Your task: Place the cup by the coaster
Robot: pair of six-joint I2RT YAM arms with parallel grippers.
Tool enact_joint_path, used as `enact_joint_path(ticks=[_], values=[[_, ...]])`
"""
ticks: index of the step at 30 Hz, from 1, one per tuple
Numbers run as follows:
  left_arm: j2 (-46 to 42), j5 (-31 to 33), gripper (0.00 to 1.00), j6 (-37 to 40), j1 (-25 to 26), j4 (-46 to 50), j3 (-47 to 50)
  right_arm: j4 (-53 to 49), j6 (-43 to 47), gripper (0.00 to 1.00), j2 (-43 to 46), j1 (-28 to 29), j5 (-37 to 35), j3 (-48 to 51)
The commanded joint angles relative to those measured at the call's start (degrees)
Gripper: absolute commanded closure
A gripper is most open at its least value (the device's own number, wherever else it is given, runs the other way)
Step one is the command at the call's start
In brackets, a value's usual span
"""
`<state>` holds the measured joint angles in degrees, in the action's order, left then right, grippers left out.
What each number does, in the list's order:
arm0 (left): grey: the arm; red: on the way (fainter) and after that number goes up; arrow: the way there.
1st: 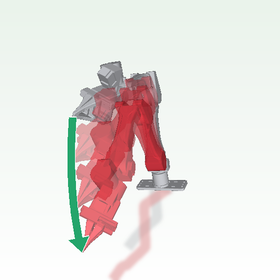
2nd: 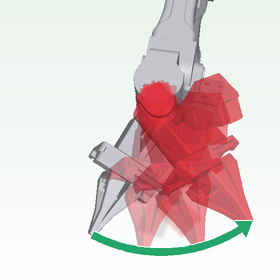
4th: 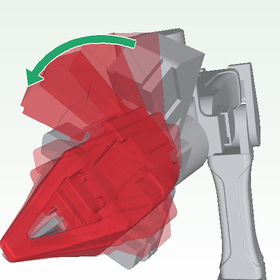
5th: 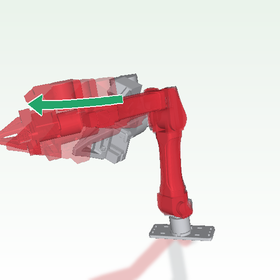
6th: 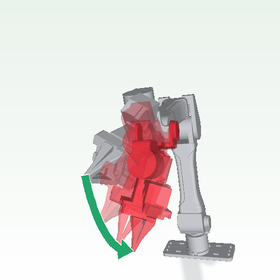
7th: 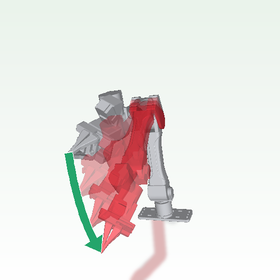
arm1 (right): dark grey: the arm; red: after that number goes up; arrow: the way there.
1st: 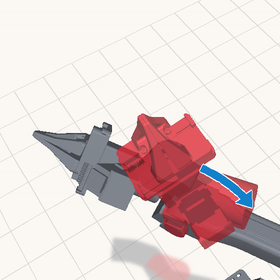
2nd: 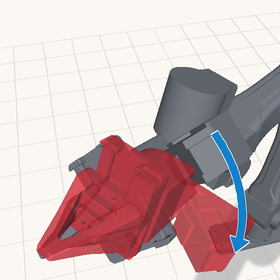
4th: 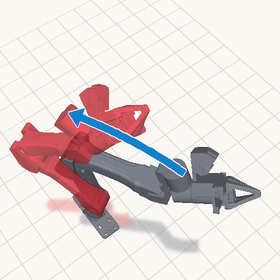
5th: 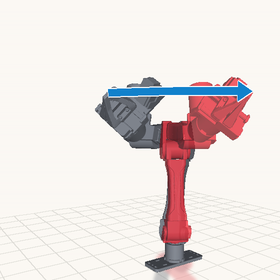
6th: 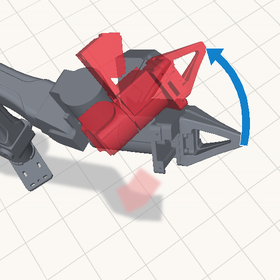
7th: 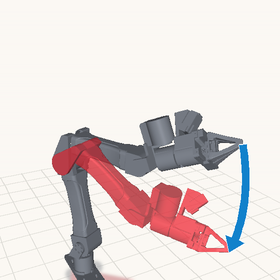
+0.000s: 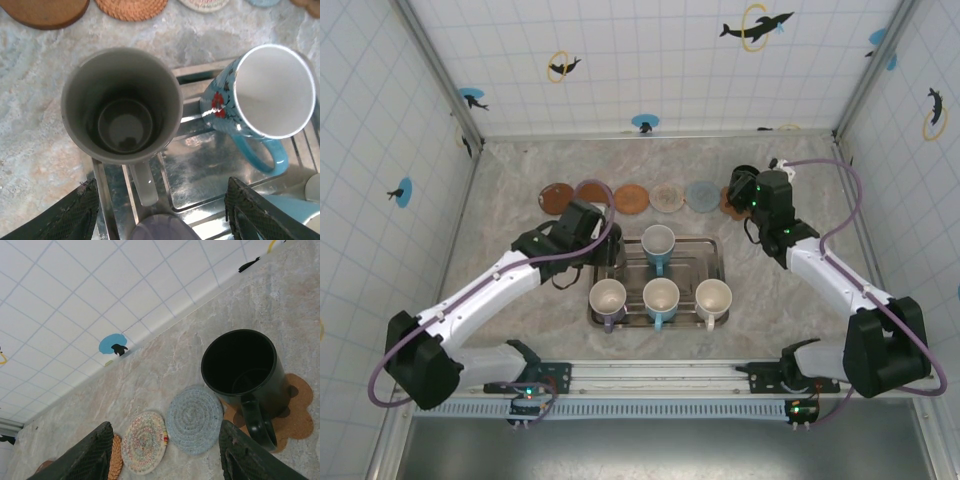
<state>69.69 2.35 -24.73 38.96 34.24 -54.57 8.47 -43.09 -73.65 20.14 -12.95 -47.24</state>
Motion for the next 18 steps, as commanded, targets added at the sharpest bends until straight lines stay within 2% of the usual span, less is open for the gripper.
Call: enact_joint_path(ticks=[1,18], values=[[0.9,1.0,0.33,-2.0,0.2,1.7,1.4,2.3,-0.6,0.42,-0.4,-0.2,0.1,0.9],[4.1,1.0,0.34,-3.4,0.3,-2.2,4.2,2.4,-1.0,0.42,-0.8,-0.2,1.0,0.8]])
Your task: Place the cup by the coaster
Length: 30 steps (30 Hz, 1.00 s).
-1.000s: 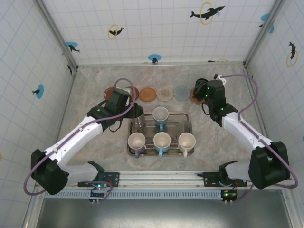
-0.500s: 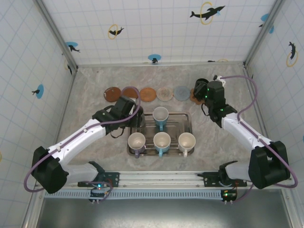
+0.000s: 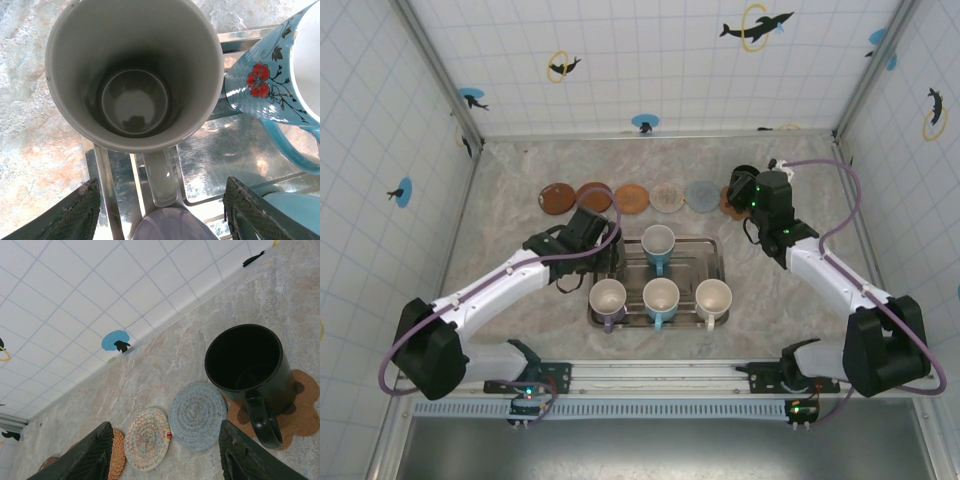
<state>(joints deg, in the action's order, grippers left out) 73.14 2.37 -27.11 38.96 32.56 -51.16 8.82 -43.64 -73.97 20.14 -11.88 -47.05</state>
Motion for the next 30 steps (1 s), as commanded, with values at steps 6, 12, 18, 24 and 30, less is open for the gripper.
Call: enact_joint_path(ticks=[6,12,18,24,30], values=[[1.5,1.7,0.34,-1.5,0.2,-0.7,1.2,2.1,-0.5,0.42,-0.6,-0.2,0.0,0.6],[2.3,2.3,0.36,-2.1,0.2,-1.1,1.5,2.5,-0.6,0.42,-1.2,-0.1,0.3,0.7],[3.9,2.5,0.38,-2.4,0.3,-1.9,1.7,2.6,-0.6,0.42,-1.5,-0.2,0.5,0.7],[6.4,3.7,0.43,-3.0,0.3,-2.3,1.2,2.7,-0.5,0.43,-1.4,-0.5,0.4,1.1],[8.2,5.4,0.55,-4.2,0.3,-2.5,0.5,3.0,-0.5,0.43,-1.7,-0.8,0.8,1.3]])
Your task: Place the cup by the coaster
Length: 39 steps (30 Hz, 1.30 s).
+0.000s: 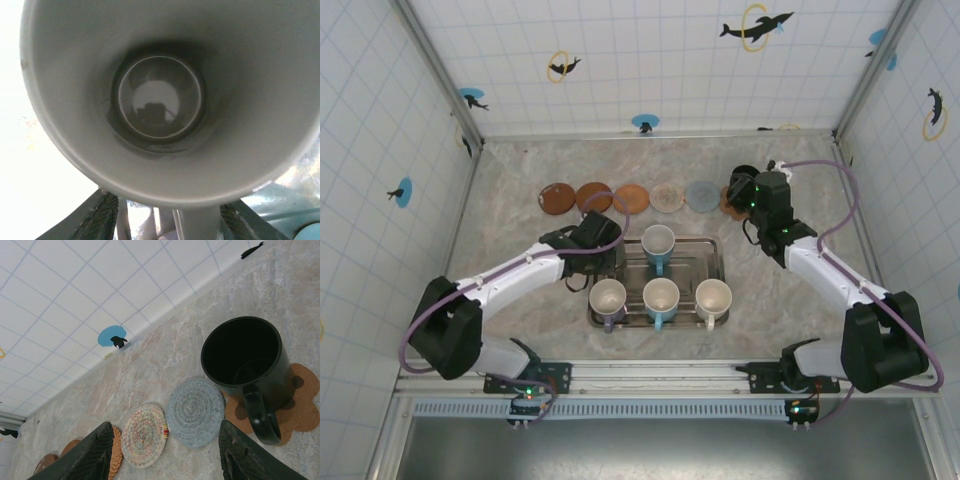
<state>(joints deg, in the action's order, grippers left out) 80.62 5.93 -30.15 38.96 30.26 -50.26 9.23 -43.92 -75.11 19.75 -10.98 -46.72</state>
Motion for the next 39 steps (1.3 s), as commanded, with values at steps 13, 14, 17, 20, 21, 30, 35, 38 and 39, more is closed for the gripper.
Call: enact_joint_path(ticks=[13,14,17,20,21,30,35,38,39], values=[[2.0,2.2,0.85,-1.1,0.3,-0.9,-1.3,3.1,-0.3,0.43,-1.3,-0.8,0.5,1.1],[1.9,2.3,0.89,-1.1,0.3,-0.9,-1.3,3.0,-0.3,0.43,-1.3,-0.9,0.5,1.1],[1.6,2.8,1.0,-1.2,0.3,-0.4,-1.7,3.1,-0.4,0.43,-1.5,-0.9,0.7,0.9],[1.0,3.7,1.0,-1.2,0.4,0.3,-2.6,3.2,-0.3,0.43,-1.7,-0.9,0.8,0.8],[0.8,4.0,1.0,-1.4,0.4,0.6,-2.7,3.2,-0.4,0.43,-1.8,-1.0,0.9,0.8],[-2.8,6.6,1.0,-1.7,0.6,1.1,-4.6,3.5,-0.3,0.43,-2.0,-1.2,1.2,1.1],[-3.1,7.4,1.0,-1.3,0.6,1.2,-6.9,4.0,-0.6,0.43,-2.4,-1.2,2.1,1.1],[-3.1,8.7,1.0,-0.8,0.6,1.0,-8.5,4.1,-0.5,0.44,-2.5,-1.2,2.4,1.0],[-3.0,9.2,1.0,-0.6,0.6,1.0,-9.3,4.1,-0.5,0.44,-2.5,-1.2,2.5,1.0]])
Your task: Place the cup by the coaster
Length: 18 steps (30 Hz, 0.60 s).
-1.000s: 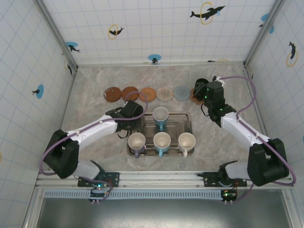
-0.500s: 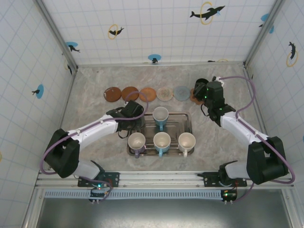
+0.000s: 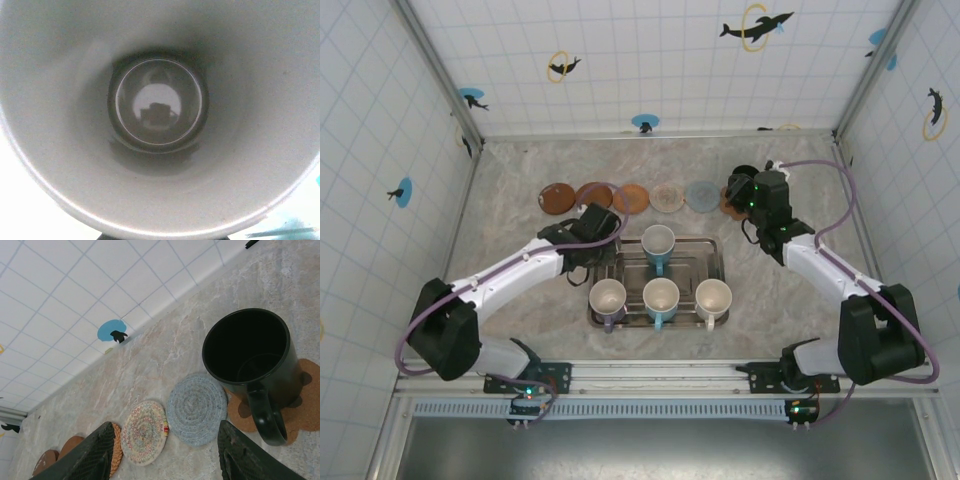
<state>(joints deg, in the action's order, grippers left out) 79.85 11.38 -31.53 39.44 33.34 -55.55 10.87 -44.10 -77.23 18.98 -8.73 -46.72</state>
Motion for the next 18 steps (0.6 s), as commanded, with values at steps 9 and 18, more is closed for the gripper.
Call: enact_joint_path(ticks=[9,18], values=[[2.1,4.5,1.0,3.7,-3.4,-2.3,-11.0,2.9,-0.4,0.44,-0.6,-1.4,1.6,1.5],[7.8,2.3,1.0,4.6,-11.5,-5.8,-17.1,3.5,-0.6,0.44,-2.0,-2.4,3.3,1.5]])
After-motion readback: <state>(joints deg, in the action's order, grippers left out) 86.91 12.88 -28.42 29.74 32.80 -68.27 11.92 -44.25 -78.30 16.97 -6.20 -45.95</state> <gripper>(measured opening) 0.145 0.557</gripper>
